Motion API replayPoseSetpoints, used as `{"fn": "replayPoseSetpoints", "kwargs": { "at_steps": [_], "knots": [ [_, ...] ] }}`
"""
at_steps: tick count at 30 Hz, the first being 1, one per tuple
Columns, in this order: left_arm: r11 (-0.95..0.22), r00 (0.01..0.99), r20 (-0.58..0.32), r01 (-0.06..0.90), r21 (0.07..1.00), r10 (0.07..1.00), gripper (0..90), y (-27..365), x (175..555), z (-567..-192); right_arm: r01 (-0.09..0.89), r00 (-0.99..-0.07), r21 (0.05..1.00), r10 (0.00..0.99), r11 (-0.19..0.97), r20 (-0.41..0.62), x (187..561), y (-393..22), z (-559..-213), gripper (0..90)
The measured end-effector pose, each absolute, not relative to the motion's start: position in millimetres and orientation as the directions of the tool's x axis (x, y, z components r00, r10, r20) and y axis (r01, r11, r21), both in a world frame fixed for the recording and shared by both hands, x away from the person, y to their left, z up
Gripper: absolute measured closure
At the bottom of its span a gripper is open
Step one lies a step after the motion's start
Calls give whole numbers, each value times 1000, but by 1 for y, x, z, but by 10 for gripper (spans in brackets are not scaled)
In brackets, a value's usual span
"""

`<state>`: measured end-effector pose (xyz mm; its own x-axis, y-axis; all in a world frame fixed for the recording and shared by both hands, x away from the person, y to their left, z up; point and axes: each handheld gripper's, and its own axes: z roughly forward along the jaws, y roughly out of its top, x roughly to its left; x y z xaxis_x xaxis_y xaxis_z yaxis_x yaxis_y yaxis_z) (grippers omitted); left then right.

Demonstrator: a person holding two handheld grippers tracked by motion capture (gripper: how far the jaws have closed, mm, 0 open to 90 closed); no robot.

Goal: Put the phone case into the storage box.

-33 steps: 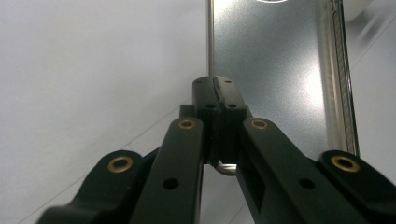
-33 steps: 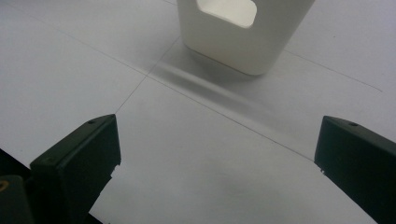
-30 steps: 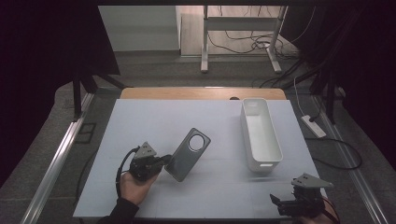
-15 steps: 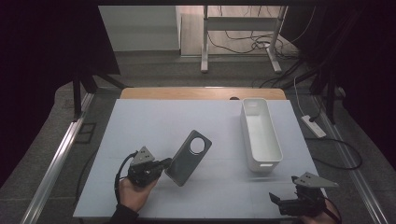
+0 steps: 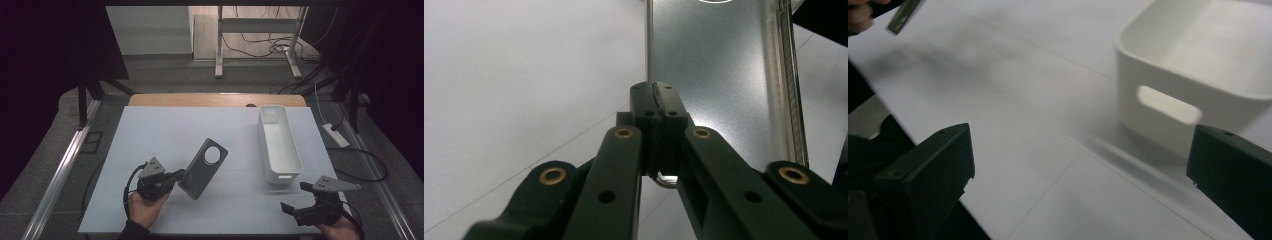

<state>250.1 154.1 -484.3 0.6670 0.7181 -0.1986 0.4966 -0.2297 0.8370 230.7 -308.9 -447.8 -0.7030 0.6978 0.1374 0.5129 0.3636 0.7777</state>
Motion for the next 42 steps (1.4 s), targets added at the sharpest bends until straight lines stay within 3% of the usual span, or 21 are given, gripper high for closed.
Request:
{"fn": "replayPoseSetpoints", "kwargs": {
  "at_steps": [10,32,36,42],
  "knots": [
    [-231,673,-188,481,846,715,886,147,252,-483,518,-740,785,638,340,212,249,-290,-438,0],
    [-242,692,-162,448,861,703,886,128,256,-479,510,-796,762,554,399,243,275,-243,-437,0],
    [-249,693,-149,439,863,706,886,125,256,-479,522,-809,758,507,390,296,279,-228,-438,0],
    [-251,696,-144,433,866,703,886,122,256,-478,523,-808,747,518,409,282,284,-216,-442,0]
  ]
}}
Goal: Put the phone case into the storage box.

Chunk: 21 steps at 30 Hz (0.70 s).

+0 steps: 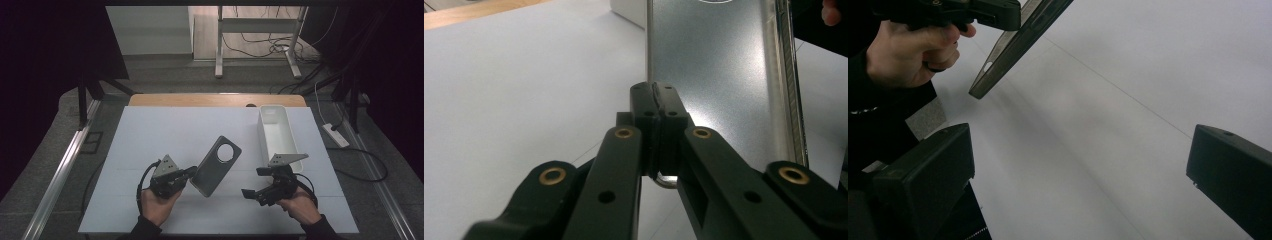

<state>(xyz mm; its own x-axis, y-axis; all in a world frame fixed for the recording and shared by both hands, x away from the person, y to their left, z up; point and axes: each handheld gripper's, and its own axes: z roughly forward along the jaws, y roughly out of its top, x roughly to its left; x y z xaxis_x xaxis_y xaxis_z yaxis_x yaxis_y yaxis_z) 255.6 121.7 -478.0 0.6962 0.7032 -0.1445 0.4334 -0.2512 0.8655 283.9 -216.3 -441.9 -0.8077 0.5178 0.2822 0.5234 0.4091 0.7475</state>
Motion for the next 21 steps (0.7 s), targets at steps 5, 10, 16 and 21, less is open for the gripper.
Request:
{"fn": "replayPoseSetpoints", "kwargs": {
  "at_steps": [5,10,16,21],
  "knots": [
    [-243,693,-150,435,867,705,886,118,256,-479,554,-791,739,518,383,325,288,-208,-443,0],
    [-245,692,-146,433,867,707,886,114,256,-479,570,-785,732,513,374,348,292,-197,-444,0],
    [-244,688,-138,427,871,713,886,110,254,-480,583,-780,731,496,353,382,296,-184,-444,0],
    [-242,686,-135,425,872,715,886,106,253,-481,606,-768,718,485,342,418,299,-173,-446,0]
  ]
}}
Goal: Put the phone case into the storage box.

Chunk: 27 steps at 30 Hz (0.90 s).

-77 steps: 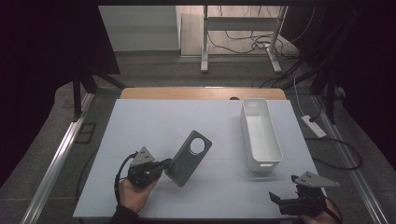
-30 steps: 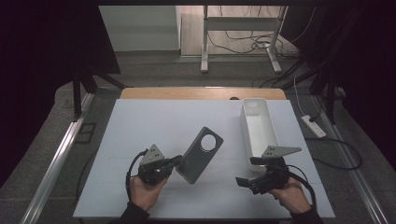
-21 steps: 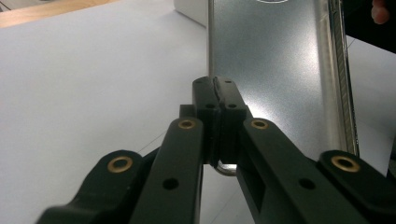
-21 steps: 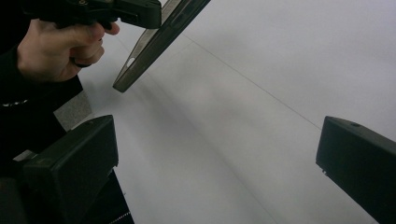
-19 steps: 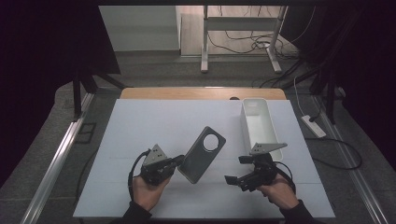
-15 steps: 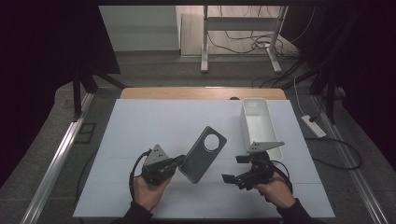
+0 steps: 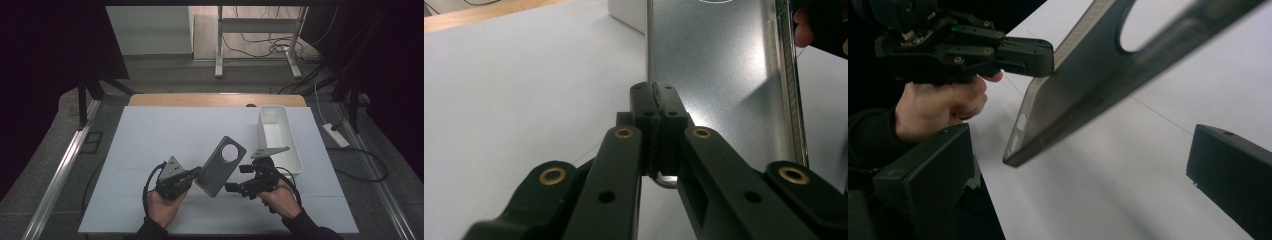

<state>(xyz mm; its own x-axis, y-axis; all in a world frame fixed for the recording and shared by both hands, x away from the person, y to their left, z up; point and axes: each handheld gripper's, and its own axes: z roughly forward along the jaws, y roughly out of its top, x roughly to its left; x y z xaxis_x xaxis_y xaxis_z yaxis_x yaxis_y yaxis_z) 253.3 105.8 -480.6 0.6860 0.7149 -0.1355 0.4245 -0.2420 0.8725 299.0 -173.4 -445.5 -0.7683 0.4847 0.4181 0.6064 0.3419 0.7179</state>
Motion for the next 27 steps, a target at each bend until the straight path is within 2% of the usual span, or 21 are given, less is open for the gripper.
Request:
{"fn": "replayPoseSetpoints", "kwargs": {
  "at_steps": [15,27],
  "knots": [
    [-242,694,-131,413,878,708,886,99,250,-479,686,-703,681,477,257,528,312,-161,-451,0],
    [-241,693,-133,415,877,708,886,99,250,-479,719,-663,662,498,213,560,313,-159,-450,35]
  ]
}}
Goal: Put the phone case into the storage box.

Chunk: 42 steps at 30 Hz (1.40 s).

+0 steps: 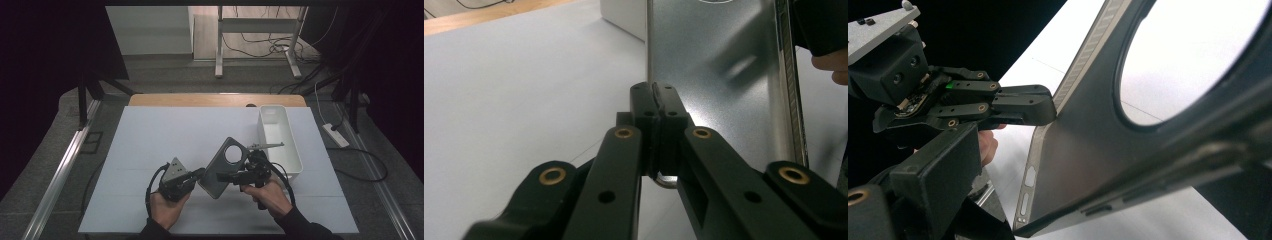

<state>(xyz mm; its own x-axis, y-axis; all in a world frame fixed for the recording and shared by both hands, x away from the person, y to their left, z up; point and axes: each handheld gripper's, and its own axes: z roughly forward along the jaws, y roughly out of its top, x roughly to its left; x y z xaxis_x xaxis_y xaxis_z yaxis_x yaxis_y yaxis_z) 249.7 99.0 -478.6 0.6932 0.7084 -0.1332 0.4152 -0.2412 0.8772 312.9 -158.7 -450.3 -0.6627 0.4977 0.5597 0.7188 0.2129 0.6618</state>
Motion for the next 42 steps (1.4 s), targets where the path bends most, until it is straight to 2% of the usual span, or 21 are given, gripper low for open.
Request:
{"fn": "replayPoseSetpoints", "kwargs": {
  "at_steps": [3,5,10,11,13,22,28,32,35,37,38,42],
  "knots": [
    [-239,693,-134,414,878,708,886,99,250,-478,720,-655,660,521,213,547,312,-159,-450,135],
    [-239,693,-133,412,879,708,886,99,249,-478,731,-639,655,531,192,557,312,-162,-450,298],
    [-236,695,-133,408,882,707,885,99,248,-477,739,-633,651,510,173,583,313,-164,-450,513],
    [-236,695,-133,408,882,707,885,99,248,-477,739,-633,651,510,173,583,313,-164,-450,513],
    [-232,695,-134,407,884,707,886,99,248,-477,744,-631,648,494,165,598,313,-164,-450,589],
    [-233,701,-134,401,886,700,884,98,247,-476,768,-607,627,464,133,645,313,-163,-453,784],
    [-231,710,-137,396,889,690,873,98,247,-476,798,-564,597,455,86,689,313,-166,-455,851],
    [-218,715,-152,398,891,682,843,99,248,-476,798,-557,599,453,63,696,312,-166,-455,855],
    [-185,727,-182,393,901,662,658,106,250,-471,792,-565,607,454,63,689,311,-167,-454,855],
    [-169,729,-192,390,905,657,473,110,251,-469,788,-570,611,454,67,685,312,-168,-453,855],
    [-157,735,-208,394,905,645,473,113,253,-468,781,-579,620,456,71,677,312,-169,-453,855],
    [-132,777,-282,421,898,563,230,126,260,-467,744,-625,660,466,110,627,311,-171,-451,855]
  ]
}}
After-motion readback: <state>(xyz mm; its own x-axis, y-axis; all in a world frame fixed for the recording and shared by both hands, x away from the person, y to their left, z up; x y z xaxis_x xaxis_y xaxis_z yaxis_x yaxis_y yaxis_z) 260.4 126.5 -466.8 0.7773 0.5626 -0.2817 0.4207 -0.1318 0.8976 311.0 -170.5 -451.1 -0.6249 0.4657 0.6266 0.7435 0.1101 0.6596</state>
